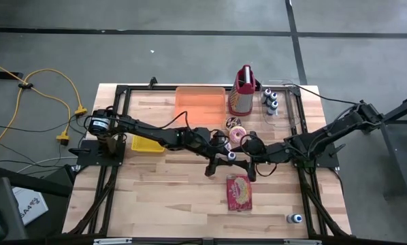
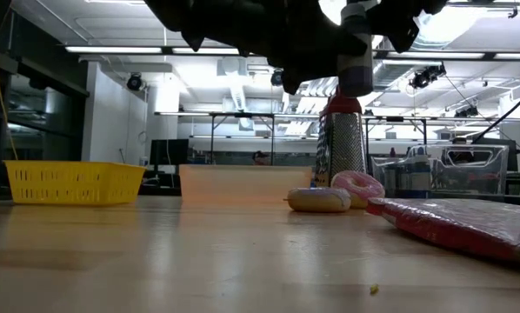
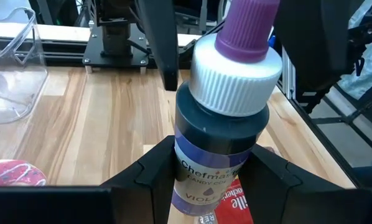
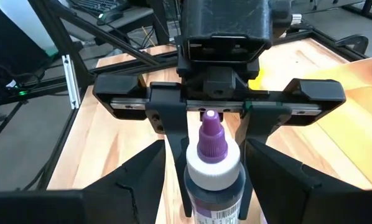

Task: Pick & Place Food Item
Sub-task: Put the violet food coloring bottle into the transparent bin

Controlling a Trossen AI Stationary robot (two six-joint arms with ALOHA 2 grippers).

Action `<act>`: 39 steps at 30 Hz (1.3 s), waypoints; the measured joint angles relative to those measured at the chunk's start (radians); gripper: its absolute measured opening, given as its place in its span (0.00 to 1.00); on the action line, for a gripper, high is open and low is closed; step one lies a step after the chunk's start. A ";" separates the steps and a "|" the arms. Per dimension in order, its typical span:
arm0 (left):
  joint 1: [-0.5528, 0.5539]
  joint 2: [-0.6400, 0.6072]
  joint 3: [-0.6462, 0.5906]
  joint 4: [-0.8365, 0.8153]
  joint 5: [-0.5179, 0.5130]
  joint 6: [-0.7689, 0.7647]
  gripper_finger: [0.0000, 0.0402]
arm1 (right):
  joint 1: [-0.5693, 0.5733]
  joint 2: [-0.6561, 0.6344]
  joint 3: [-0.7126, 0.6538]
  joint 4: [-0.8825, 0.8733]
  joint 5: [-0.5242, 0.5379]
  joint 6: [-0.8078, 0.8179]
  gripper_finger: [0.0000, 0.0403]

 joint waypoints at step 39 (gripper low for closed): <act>-0.013 0.000 0.000 0.010 -0.003 -0.010 0.37 | 0.000 0.013 0.000 0.001 -0.006 -0.002 0.30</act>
